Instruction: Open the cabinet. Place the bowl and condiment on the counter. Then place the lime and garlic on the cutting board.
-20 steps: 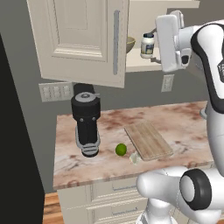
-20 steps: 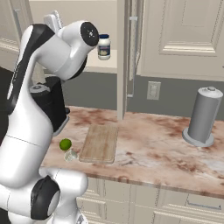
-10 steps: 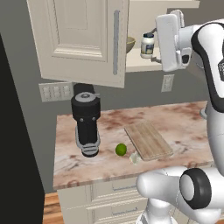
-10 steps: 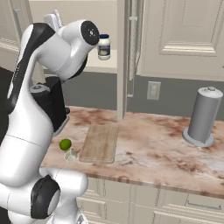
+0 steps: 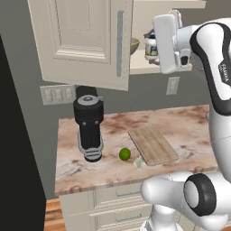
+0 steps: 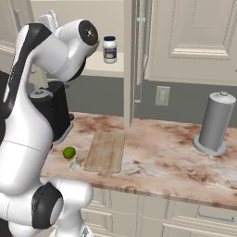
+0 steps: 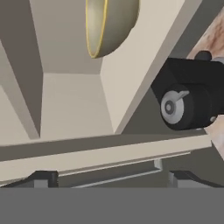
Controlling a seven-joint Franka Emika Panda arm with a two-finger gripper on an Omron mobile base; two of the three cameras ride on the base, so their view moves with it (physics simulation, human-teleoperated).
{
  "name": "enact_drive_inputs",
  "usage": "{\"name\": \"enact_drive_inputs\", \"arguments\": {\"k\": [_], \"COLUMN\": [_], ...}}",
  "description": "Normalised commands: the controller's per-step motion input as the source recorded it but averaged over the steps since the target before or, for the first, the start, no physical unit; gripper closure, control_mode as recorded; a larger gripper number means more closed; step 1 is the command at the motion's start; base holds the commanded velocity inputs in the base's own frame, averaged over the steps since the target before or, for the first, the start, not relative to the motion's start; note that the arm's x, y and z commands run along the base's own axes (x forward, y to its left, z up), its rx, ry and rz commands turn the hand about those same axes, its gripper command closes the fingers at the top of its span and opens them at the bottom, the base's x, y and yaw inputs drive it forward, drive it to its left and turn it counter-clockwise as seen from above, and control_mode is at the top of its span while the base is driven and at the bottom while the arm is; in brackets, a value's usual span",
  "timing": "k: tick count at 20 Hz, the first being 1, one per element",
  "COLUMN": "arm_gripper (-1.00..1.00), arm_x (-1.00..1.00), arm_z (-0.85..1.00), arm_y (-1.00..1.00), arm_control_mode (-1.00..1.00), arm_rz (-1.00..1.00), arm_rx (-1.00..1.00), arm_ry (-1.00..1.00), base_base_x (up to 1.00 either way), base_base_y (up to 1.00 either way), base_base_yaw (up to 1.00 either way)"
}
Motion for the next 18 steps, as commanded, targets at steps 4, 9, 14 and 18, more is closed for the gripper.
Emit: {"name": "enact_drive_inputs", "arguments": {"k": [4,9,14,18], "arm_gripper": [-1.00,-1.00,-1.00,-1.00], "arm_x": [0.29,0.41,0.29,0.10], "arm_z": [-0.04,-0.11,-0.11,-0.05], "arm_y": [0.09,0.01,0.07,0.19], "arm_control_mode": [-1.00,-1.00,-1.00,-1.00], "arm_rz": [0.08,0.08,0.08,0.07], "arm_rx": [0.00,0.01,0.00,0.00], "arm_ry": [0.04,0.02,0.00,0.00], "base_base_x": [0.00,0.00,0.00,0.00], "base_base_y": [0.00,0.00,0.00,0.00], "base_base_yaw": [0.00,0.00,0.00,0.00]}}
